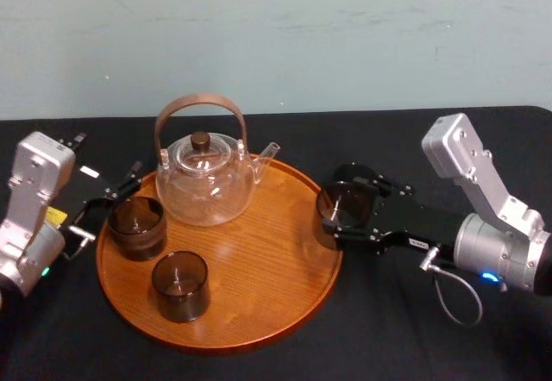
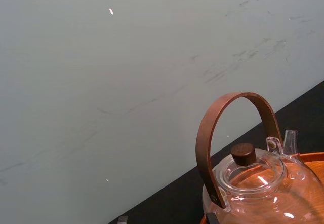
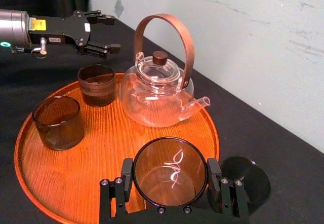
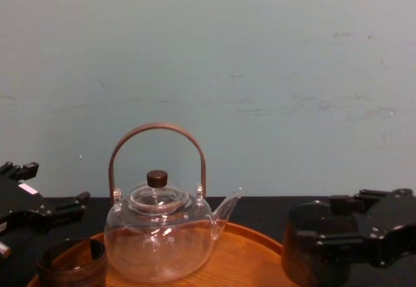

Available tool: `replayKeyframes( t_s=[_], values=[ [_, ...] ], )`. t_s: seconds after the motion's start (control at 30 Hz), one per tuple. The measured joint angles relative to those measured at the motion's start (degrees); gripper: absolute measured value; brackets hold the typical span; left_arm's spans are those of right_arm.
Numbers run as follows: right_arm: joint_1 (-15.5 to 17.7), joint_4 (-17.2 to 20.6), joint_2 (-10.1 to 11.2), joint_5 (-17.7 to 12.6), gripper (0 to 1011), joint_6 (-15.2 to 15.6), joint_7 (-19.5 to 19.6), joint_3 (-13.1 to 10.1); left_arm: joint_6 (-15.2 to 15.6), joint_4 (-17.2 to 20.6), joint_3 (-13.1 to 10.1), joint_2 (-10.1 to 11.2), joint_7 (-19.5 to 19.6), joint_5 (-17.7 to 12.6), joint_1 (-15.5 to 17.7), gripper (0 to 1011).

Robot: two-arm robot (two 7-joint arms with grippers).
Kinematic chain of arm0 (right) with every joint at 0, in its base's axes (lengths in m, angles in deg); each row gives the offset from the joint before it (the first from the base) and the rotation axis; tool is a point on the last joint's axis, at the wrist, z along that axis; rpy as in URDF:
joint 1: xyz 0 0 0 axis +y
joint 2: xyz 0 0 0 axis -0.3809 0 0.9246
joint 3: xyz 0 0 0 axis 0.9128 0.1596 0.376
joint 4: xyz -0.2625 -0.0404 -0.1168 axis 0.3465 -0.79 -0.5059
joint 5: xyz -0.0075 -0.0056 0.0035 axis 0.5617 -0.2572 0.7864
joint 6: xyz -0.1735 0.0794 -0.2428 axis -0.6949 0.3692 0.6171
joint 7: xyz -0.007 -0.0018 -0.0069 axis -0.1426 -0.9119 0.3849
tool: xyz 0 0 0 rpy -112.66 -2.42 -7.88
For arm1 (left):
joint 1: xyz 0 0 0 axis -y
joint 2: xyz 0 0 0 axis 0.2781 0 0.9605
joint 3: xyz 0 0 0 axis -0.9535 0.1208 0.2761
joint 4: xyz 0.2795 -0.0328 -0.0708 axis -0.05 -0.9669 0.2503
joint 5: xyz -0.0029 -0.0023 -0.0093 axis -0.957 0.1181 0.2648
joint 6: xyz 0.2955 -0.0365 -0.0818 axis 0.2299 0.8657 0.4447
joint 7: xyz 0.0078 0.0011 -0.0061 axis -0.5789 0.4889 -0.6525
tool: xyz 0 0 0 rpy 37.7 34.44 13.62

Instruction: Pick up the glass from the table and place it on the tray.

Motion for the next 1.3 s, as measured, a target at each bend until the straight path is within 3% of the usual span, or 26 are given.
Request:
replayKeyframes(
  t_s=[0.47,0.8,1.3],
  values=[
    [-4.33,-3.83,-3.01,1.46,889,-0.64,0.02,2.62,0.00,0.00,0.00,0.00,0.00,0.00,0.00,1001],
    [-7.96,-9.78,-6.69,2.12,889,-2.92,-0.10,4.02,0.00,0.00,0.00,0.00,0.00,0.00,0.00,1001],
    [-11.67,-16.71,-10.06,2.87,889,-4.61,-1.38,6.11,0.00,0.00,0.00,0.00,0.00,0.00,0.00,1001]
  ],
)
